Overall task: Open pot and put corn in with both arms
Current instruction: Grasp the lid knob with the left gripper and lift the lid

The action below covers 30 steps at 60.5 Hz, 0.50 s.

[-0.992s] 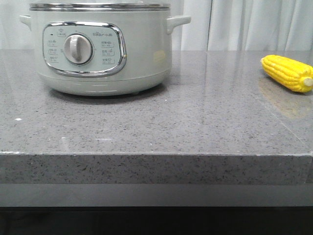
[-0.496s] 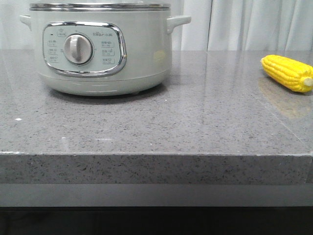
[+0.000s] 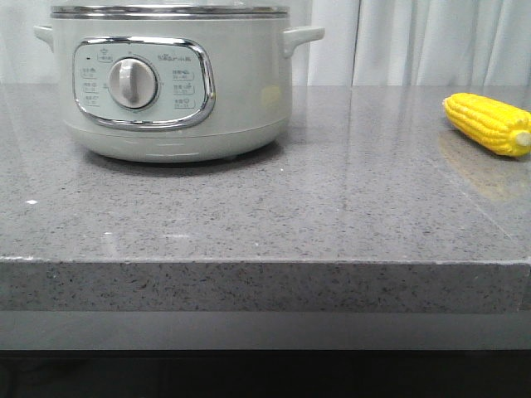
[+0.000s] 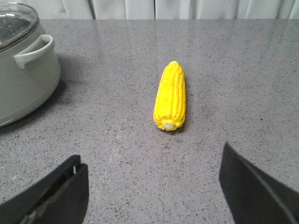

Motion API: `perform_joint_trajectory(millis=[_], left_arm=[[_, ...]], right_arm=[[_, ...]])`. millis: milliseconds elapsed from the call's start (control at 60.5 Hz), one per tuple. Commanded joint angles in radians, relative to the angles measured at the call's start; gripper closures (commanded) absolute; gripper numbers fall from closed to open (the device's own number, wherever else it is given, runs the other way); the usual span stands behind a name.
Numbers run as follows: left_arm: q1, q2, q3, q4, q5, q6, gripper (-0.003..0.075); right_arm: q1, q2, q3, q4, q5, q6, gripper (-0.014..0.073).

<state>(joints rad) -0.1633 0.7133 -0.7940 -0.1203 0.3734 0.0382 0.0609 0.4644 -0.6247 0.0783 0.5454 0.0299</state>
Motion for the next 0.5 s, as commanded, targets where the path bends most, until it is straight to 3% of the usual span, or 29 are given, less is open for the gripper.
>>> perform_joint_trajectory(millis=[0, 480], left_arm=[[-0.053, 0.065, -0.089, -0.005, -0.128, 0.001, 0.0227], [-0.306, 0.526, -0.458, -0.005, -0.211, 0.001, 0.0227]], right_arm=[[0.001, 0.011, -0.036, -0.01, -0.083, -0.002, -0.0001], [0.001, 0.012, -0.036, -0.01, -0.09, -0.002, -0.0001]])
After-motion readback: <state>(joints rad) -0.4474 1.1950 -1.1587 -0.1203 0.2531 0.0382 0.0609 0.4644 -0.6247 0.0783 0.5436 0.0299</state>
